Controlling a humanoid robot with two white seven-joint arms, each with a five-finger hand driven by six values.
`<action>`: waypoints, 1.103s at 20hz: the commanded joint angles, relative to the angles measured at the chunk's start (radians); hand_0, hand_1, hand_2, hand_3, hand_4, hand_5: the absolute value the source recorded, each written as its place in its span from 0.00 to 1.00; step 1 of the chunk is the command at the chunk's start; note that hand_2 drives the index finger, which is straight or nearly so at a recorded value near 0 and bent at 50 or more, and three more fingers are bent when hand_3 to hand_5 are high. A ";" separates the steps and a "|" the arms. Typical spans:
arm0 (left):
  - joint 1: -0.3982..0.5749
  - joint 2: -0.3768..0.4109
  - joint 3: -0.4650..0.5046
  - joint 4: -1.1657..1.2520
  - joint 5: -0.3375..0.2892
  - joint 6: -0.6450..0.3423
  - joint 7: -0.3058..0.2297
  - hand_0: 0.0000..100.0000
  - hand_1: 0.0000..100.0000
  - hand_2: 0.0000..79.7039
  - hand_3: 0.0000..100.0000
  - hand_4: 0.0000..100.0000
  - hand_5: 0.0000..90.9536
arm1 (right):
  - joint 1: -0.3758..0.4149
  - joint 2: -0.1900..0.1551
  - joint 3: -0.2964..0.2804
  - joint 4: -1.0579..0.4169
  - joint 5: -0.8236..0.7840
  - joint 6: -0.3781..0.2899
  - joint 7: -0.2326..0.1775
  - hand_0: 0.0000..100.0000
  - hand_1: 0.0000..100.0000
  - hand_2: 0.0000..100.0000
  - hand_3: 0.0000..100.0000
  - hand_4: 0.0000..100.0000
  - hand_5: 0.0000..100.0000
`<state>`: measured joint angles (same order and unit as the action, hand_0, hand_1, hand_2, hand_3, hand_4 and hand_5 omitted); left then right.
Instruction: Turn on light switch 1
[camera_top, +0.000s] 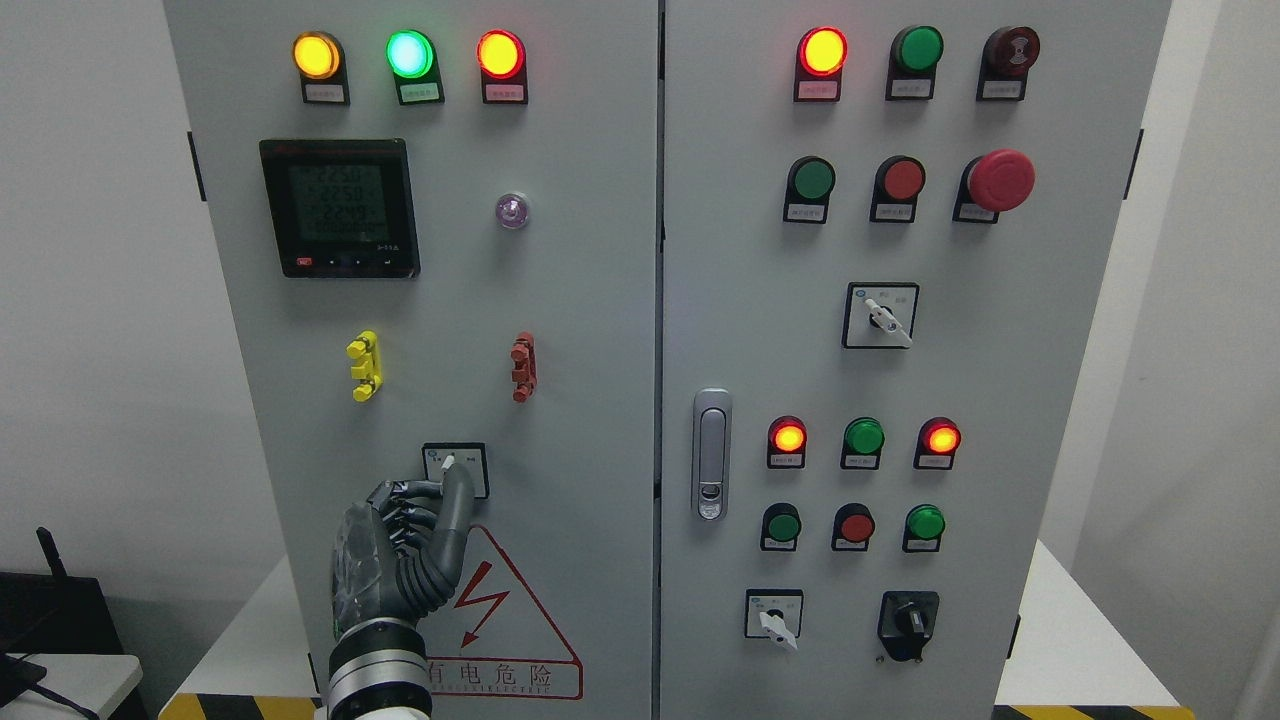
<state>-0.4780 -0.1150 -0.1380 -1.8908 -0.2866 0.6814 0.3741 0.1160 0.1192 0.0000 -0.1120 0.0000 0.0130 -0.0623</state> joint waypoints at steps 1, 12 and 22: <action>-0.014 0.000 0.000 0.007 0.000 0.012 -0.001 0.32 0.34 0.61 0.78 0.87 0.96 | -0.001 -0.001 0.017 0.000 -0.025 0.001 -0.001 0.12 0.39 0.00 0.00 0.00 0.00; -0.014 -0.002 0.000 0.009 0.000 0.015 -0.001 0.35 0.36 0.61 0.78 0.87 0.96 | -0.001 0.000 0.017 0.000 -0.025 -0.001 -0.001 0.12 0.39 0.00 0.00 0.00 0.00; -0.014 -0.002 0.000 0.010 -0.002 0.015 -0.001 0.39 0.35 0.61 0.78 0.87 0.96 | 0.001 0.000 0.017 0.000 -0.025 0.001 -0.001 0.12 0.39 0.00 0.00 0.00 0.00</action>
<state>-0.4921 -0.1160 -0.1381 -1.8829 -0.2880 0.6958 0.3728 0.1159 0.1191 0.0000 -0.1120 0.0000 0.0130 -0.0623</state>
